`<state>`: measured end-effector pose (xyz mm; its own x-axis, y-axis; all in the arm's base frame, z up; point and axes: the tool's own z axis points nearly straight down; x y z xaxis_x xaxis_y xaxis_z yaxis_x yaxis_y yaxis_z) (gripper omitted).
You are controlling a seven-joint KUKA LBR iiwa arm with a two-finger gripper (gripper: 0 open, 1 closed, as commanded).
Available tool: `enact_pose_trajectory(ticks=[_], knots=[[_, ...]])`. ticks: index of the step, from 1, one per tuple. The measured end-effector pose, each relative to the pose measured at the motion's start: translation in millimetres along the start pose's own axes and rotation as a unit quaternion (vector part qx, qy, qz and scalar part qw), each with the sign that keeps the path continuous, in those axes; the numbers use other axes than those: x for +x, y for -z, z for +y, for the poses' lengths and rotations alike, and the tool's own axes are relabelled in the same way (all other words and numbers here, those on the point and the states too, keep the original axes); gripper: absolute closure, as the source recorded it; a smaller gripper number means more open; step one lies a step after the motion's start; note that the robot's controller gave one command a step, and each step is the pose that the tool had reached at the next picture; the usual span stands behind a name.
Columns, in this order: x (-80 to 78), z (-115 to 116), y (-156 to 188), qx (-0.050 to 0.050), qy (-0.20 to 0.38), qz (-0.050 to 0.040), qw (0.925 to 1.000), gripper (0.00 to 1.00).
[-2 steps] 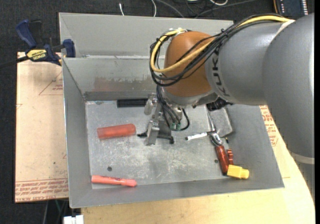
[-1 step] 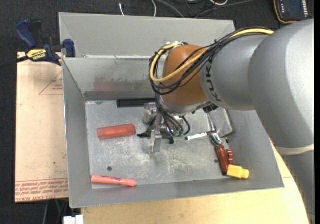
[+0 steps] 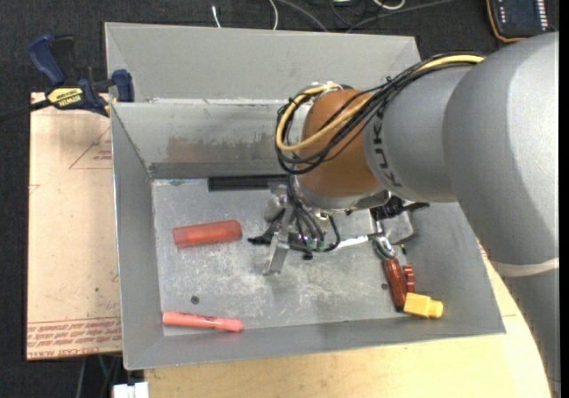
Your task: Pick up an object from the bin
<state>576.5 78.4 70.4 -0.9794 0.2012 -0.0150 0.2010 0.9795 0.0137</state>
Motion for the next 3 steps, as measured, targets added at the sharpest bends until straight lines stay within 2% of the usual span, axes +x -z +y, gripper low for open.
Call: enact_pose_trajectory(ticks=[1,3], knots=[[-10.3,16.2,2.2,0.003,0.103,0.0072,0.9946,1.00],[-9.7,16.0,9.3,0.003,0.103,0.0079,0.9946,1.00]])
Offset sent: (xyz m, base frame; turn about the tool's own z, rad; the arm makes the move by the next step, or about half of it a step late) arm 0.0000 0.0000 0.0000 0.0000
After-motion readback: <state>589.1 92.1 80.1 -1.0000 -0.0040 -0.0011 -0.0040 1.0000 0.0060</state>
